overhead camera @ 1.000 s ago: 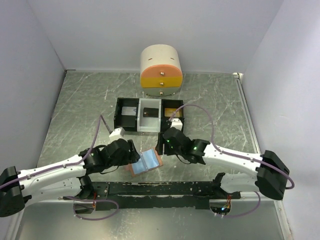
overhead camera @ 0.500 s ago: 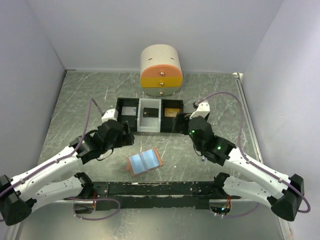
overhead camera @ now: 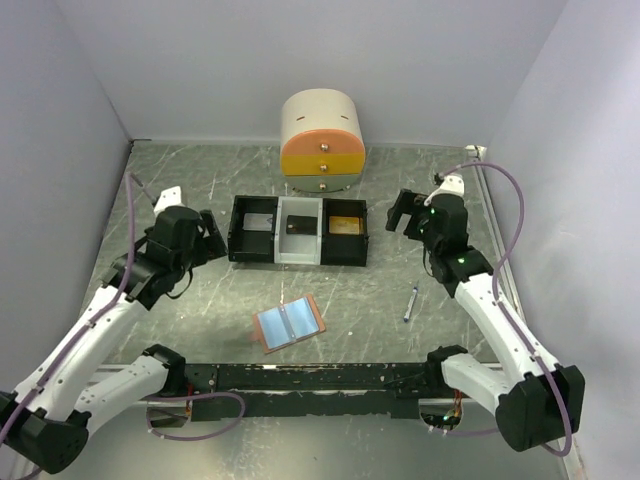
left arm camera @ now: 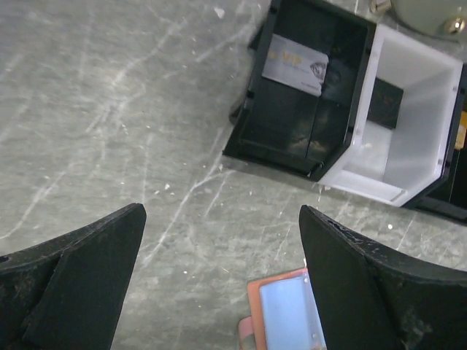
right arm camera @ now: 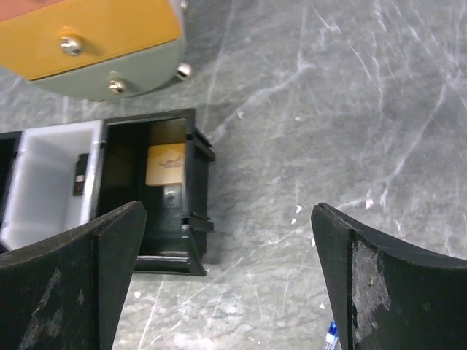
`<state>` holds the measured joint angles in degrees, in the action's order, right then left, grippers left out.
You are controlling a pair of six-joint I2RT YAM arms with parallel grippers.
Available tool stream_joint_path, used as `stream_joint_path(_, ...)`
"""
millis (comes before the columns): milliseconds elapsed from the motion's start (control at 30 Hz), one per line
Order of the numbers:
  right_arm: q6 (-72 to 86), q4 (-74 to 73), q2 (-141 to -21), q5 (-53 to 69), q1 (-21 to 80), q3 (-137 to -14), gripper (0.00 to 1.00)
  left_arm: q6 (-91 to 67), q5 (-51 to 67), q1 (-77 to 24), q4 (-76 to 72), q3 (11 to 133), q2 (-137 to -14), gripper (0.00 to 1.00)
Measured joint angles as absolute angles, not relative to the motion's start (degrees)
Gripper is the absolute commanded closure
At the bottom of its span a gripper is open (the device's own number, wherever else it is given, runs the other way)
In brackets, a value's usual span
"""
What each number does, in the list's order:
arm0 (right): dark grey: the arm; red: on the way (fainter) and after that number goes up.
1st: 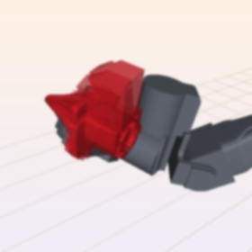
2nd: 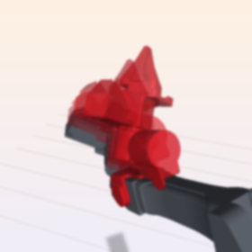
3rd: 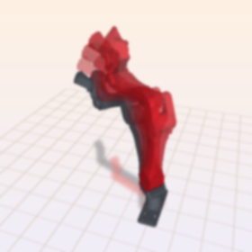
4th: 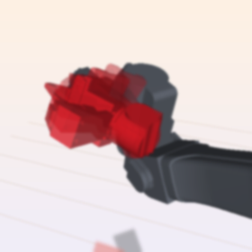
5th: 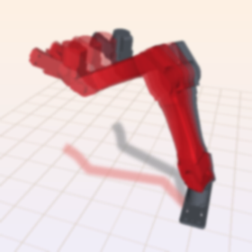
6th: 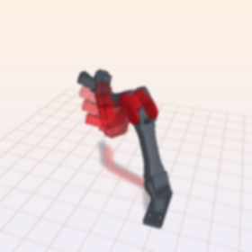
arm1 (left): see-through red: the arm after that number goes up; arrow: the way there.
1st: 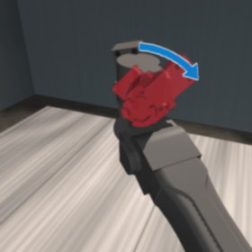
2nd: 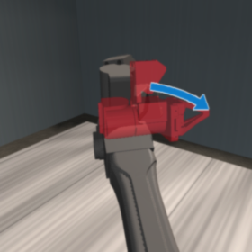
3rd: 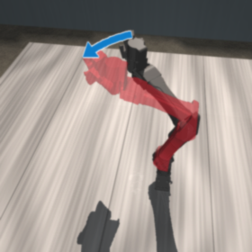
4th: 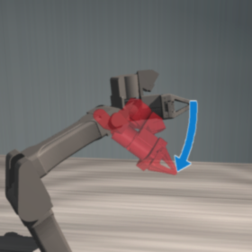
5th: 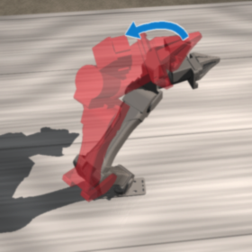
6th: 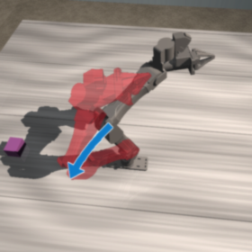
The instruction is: Take the credit cards out of the card holder
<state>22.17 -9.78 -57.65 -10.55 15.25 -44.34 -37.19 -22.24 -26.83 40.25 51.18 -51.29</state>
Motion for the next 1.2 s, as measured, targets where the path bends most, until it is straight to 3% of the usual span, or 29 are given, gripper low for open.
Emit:
stream_joint_path(333,14.5,-10.9,-51.2,-6.6,15.1,-57.1,0.0,-37.2,-30.8,-26.7,48.9,61.0,-46.1,0.0)
stream_joint_path(767,11.1,-15.1,-56.1,-4.8,15.1,-69.3,0.0,-34.1,-37.1,-26.7,52.6,68.3,-45.7,0.0)
stream_joint_path(1200,11.3,-17.5,-60.2,-1.6,15.1,-69.0,0.0,-32.3,-37.1,-26.7,52.5,68.3,-44.9,0.01)
